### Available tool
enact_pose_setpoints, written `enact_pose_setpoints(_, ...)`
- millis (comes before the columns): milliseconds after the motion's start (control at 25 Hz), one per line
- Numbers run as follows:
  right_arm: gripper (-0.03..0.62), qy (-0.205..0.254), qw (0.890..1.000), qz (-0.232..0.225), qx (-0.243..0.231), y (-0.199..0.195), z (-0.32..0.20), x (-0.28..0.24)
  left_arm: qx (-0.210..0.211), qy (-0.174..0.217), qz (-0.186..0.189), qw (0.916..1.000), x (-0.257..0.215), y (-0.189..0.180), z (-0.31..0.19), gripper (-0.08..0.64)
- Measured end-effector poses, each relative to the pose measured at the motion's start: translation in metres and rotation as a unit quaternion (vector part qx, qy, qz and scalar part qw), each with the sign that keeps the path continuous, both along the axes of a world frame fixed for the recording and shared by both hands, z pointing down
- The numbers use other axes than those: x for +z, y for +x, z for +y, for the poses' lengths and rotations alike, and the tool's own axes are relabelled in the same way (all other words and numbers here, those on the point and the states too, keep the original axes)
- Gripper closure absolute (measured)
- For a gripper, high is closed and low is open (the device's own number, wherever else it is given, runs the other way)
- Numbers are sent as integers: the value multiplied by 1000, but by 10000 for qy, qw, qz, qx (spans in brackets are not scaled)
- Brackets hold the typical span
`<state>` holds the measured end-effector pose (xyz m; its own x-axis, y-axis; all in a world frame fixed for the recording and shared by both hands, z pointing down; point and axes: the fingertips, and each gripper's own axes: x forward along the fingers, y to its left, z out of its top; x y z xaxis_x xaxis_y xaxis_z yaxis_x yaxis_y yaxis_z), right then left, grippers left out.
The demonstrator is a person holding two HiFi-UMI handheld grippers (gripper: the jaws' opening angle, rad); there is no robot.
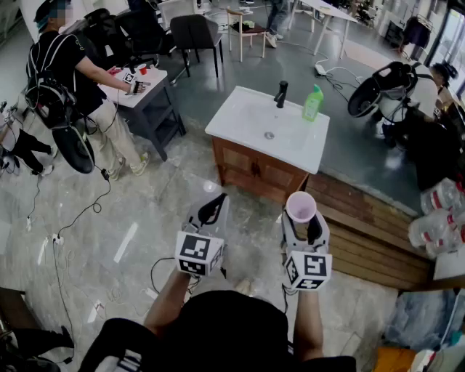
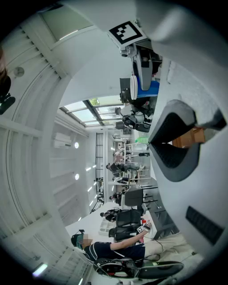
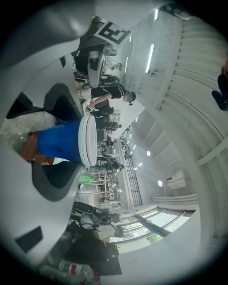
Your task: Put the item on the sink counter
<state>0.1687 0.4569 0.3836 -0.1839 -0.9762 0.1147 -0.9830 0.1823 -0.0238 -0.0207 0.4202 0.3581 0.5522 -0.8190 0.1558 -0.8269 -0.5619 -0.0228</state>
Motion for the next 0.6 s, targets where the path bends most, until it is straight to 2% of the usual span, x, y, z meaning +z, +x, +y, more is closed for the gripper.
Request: enact_pose_setpoints(600,308,49,9998,-93,-160,6,0,0,-103,-16,48,9999,-2,8,5,558)
